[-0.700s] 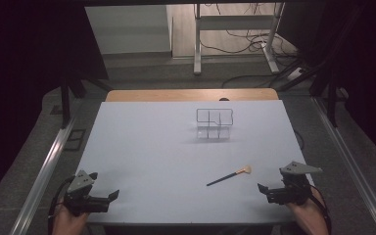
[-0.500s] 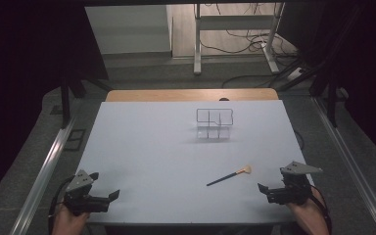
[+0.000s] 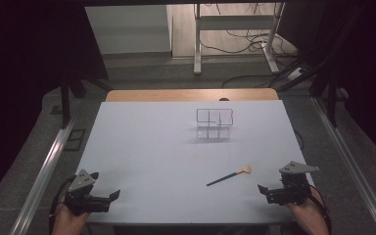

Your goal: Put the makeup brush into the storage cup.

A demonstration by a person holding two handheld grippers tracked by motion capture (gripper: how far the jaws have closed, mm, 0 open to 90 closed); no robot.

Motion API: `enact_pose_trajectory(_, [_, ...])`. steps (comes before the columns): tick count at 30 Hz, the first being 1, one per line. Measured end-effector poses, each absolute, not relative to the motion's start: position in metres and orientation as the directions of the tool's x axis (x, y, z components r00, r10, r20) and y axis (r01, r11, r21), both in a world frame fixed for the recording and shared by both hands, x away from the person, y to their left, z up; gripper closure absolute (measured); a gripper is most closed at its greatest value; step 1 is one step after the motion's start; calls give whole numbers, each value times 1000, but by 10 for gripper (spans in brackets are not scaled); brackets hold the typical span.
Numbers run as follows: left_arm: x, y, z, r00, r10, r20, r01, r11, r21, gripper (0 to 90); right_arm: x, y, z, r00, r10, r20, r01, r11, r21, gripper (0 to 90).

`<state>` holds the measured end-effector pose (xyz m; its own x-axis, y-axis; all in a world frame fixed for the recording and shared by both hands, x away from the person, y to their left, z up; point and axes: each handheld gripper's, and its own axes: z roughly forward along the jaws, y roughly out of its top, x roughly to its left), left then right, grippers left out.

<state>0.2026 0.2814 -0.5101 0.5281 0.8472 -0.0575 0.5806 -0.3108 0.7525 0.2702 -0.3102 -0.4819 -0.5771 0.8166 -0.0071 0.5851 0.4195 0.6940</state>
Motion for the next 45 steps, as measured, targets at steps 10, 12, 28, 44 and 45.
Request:
enact_pose_trajectory(10, [203, 283, -510, 523, 850, -68, 578, -294, 761, 0, 271, -311, -482, -561, 828, -5, 605, 415, 680, 0])
enact_pose_trajectory(12, [203, 283, -510, 521, 851, -69, 577, -292, 762, 0, 271, -310, -482, -559, 829, -5, 607, 414, 678, 0])
enact_pose_trajectory(28, [205, 281, -511, 519, 853, -59, 590, -307, 747, 0, 279, -300, -473, -573, 820, 0, 608, 425, 670, 0])
enact_pose_trajectory(44, [206, 279, -512, 520, 853, -46, 595, -323, 736, 0, 285, -294, -471, -627, 778, -32, 598, 507, 621, 0])
enact_pose_trajectory(45, [206, 279, -512, 519, 854, -43, 596, -325, 734, 0, 286, -293, -470, -630, 775, -34, 597, 512, 617, 0])
